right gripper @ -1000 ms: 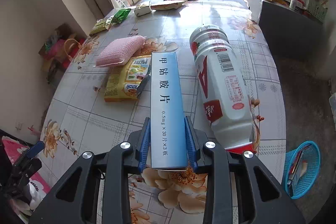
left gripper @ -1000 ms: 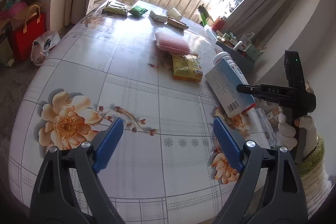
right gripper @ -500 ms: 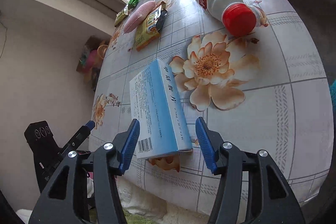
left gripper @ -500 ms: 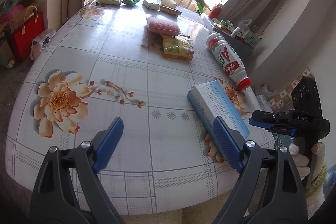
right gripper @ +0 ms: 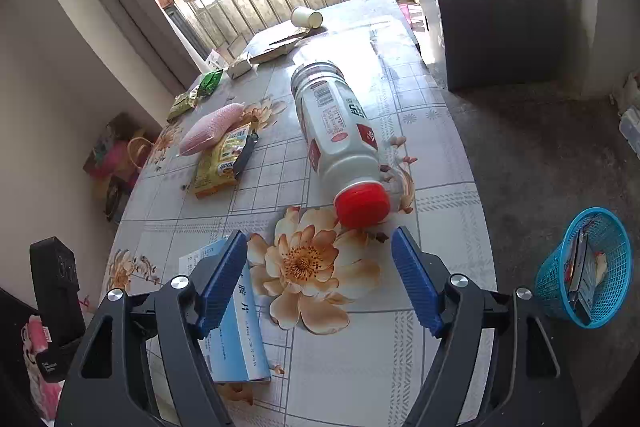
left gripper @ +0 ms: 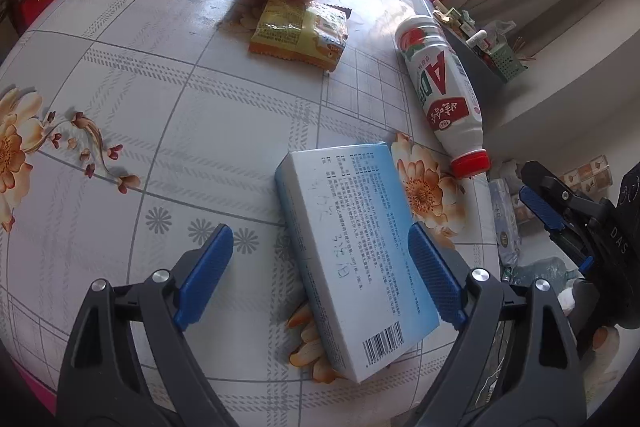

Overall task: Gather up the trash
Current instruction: 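Grasp the medicine box with the left tool while the right tool releases it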

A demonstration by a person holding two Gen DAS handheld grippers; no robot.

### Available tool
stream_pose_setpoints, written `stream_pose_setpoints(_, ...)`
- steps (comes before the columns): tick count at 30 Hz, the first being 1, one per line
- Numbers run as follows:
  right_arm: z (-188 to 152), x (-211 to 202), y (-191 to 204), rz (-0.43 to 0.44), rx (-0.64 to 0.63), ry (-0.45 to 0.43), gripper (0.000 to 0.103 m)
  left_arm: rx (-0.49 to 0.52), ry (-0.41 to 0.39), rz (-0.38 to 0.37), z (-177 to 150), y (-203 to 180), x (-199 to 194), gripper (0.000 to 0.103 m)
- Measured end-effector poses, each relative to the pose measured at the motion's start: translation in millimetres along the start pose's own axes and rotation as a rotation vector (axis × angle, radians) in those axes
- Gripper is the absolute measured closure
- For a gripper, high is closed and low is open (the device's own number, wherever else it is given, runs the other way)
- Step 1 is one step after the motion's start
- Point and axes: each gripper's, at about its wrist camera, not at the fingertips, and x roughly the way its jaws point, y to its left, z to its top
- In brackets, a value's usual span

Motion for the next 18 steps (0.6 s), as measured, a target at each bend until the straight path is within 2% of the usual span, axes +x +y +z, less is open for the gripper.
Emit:
stream_pose_setpoints(3, 25.4, 22.2, -2.9, -0.026, -0.035, -0.006, 0.028, 0.014, -0.009, 0.023, 1.3, -10.5, 6.6, 0.018)
stream_pose_setpoints(8, 60.6, 74.3, -0.1, -0.037, -0.089, 0.058, 0.027, 0.047, -0.033, 0.095, 3.0, -21.2, 16.4, 0.018)
stream_pose_setpoints(15, 68.5, 120.7, 3.8, -0.069, -0.1, 0.145, 0.028, 0.195, -0.077, 0.129, 0.2, -32.5, 15.3, 0.016)
stream_pose_setpoints(17, 63.7, 117.2, 1.0, -0.045, -0.065, 0.16, 0.044, 0.213, -0.071, 0.123, 0.2, -31.9, 13.9, 0.016)
stream_pose_setpoints(18, 60.6, 113.7, -0.5, -0.05, -0.05, 0.165, 0.045, 0.216, -0.064, 0.115, 0.0, -29.8, 12.6, 0.016)
